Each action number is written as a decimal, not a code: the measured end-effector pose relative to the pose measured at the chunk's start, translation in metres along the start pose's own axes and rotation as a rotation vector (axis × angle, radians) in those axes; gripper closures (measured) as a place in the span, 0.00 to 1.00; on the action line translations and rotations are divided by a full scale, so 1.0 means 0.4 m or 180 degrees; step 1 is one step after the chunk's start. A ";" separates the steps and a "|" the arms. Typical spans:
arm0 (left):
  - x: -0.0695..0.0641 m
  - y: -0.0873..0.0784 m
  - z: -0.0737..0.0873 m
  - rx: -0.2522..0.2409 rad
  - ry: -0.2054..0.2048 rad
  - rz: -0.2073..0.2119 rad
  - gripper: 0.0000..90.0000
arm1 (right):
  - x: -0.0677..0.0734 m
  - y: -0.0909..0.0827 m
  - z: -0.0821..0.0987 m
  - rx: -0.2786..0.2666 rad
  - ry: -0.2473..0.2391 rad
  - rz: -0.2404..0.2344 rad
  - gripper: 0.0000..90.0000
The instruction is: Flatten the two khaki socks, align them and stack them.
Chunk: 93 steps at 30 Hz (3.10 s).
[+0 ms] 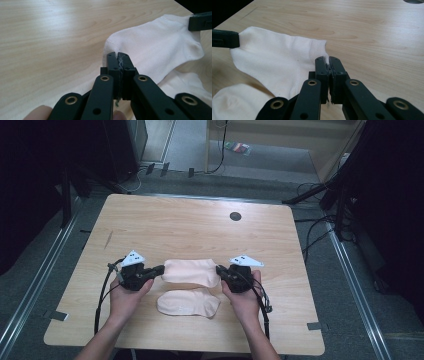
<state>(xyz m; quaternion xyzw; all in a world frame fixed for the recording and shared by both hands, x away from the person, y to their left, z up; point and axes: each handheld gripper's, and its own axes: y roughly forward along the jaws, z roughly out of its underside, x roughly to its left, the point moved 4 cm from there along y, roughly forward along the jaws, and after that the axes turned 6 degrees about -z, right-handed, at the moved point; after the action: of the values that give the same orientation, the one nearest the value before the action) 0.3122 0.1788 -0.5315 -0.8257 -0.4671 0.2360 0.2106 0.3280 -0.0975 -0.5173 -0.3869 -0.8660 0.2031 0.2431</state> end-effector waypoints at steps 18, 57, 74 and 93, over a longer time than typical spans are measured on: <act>-0.060 -0.093 0.105 0.0160 0.0054 0.0177 1.00 | 0.047 -0.074 0.117 0.0185 -0.0013 -0.0135 0.98; -0.061 -0.064 0.164 0.0410 0.0318 0.0017 1.00 | 0.061 -0.034 0.168 0.0248 -0.0091 -0.0170 0.96; -0.017 -0.078 0.145 -0.0021 -0.0033 -0.0093 0.19 | 0.005 -0.053 0.151 -0.0112 -0.0037 -0.0021 0.36; 0.111 -0.138 0.146 -0.0263 -0.0269 -0.0354 0.13 | -0.129 -0.167 0.132 -0.0433 0.0182 0.0263 0.17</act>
<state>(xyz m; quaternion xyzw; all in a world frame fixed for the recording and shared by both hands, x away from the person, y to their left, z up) 0.2610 0.2513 -0.5552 -0.7958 -0.5301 0.2390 0.1692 0.2892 -0.1870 -0.5371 -0.4435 -0.8538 0.1426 0.2323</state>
